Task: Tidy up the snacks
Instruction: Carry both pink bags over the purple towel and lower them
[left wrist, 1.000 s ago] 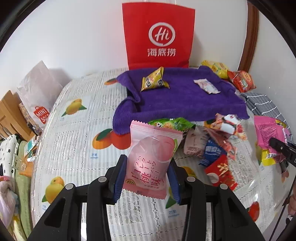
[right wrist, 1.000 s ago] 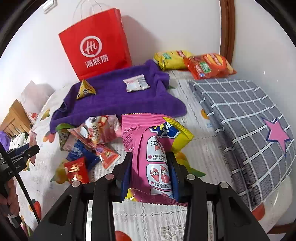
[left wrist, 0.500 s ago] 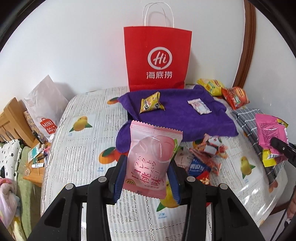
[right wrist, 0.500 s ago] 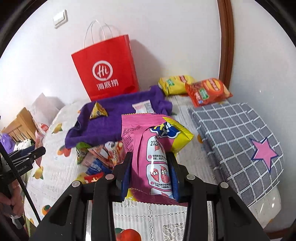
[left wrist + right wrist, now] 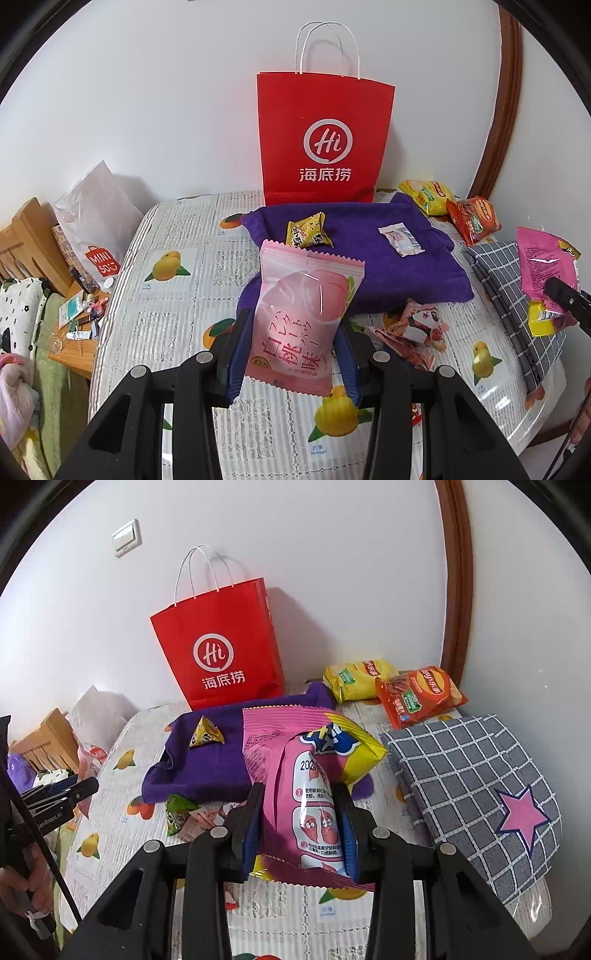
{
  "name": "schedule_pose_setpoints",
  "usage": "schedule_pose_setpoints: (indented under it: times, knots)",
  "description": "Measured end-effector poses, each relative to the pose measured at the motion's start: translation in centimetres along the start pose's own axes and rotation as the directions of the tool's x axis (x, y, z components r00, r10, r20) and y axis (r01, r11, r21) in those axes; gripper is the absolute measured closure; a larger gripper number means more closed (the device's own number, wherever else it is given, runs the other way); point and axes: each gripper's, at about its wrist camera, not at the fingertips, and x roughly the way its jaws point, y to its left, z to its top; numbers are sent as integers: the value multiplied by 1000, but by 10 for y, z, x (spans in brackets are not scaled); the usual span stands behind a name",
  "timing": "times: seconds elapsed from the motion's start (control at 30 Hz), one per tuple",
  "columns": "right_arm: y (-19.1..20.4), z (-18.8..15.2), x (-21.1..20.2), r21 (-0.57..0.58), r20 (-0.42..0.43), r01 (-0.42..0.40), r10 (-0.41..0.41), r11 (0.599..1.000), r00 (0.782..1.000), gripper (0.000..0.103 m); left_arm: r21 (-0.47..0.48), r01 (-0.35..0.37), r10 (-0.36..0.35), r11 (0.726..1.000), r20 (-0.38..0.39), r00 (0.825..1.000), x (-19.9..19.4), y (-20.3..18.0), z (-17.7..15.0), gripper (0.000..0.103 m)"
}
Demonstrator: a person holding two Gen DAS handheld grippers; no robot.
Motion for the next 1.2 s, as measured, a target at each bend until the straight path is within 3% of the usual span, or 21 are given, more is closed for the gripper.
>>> schedule_pose_setpoints:
  times: [1.2]
  knots:
    - [-1,58,132,11,-59,-37,37,999,998,66,-42,-50,48,998,-45,998,96,23,55,63]
